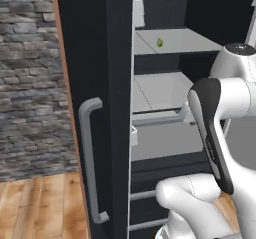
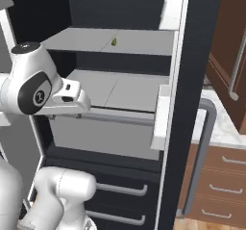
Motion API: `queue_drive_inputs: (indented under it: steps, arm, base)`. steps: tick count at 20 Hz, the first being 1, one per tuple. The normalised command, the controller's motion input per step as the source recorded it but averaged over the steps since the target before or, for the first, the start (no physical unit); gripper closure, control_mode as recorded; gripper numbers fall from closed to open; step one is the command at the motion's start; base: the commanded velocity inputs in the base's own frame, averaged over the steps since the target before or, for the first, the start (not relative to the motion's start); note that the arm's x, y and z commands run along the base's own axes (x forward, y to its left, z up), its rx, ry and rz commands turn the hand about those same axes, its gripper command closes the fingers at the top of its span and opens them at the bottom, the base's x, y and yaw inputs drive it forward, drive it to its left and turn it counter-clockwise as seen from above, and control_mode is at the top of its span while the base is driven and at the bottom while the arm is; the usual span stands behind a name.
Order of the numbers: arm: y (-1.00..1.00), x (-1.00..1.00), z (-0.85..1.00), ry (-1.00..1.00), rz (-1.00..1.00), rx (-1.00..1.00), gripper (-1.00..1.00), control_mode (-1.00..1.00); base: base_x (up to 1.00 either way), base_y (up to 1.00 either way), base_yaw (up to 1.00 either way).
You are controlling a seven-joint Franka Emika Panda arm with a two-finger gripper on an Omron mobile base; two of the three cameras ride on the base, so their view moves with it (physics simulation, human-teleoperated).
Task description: There is a bowl on the dining counter. Grab a lemon wedge from the fridge and place it in the bowl. Then get the liquor bottle and glass cup from the cabinet and place them next to the bowl.
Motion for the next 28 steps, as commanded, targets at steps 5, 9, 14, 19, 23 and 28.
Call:
queue_drive_inputs:
  steps: [5, 9, 14, 19, 23, 28]
  arm:
    - [0.0, 0.0, 0.0, 0.0, 0.0, 0.0, -1.0, 1.0]
    - [0.0, 0.0, 0.0, 0.0, 0.0, 0.0, -1.0, 1.0]
    - [-0.01, 0.04, 0.08, 0.0, 0.0, 0.0, -1.0, -1.0]
    - [-0.2, 0.08, 0.4, -0.05, 0.0, 0.01, -1.0, -1.0]
    - [-0.22, 0.21, 0.63, -0.19, 0.0, 0.01, -1.0, -1.0]
    - [-0.01, 0.47, 0.57, -0.18, 0.0, 0.0, -1.0, -1.0]
  base:
    - [0.78, -0.2, 0.0]
    - [0.69, -0.27, 0.0]
    - [0.16, -0.07, 0.0]
    - [0.0, 0.0, 0.0]
    - [0.0, 0.0, 0.0]
    - [0.0, 0.0, 0.0]
